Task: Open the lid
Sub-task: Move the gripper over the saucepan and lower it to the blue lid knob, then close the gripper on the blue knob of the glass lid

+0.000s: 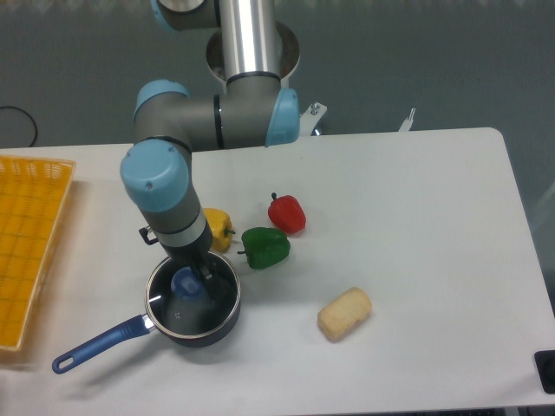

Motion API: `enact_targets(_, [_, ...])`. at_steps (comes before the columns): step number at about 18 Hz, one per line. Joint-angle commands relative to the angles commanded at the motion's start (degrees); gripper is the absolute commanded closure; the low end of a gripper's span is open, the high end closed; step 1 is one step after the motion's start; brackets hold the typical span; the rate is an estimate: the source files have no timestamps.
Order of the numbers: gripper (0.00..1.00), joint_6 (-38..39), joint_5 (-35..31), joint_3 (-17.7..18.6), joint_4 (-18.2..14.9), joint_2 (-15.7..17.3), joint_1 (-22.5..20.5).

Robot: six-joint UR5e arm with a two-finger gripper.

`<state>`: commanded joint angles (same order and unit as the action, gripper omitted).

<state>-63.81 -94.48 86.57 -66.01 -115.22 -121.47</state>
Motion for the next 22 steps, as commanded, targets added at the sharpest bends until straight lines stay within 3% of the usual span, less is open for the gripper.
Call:
enact_targets(9, [0.0, 0.09, -0.62, -0.52, 0.18, -1.93, 0.44])
enact_targets(14, [0.0, 0.88, -0.62, -1.23, 2.11, -3.25, 1.06])
enact_targets(22, [0.0, 0.79, -0.09, -1.32, 2.2, -3.34, 1.15])
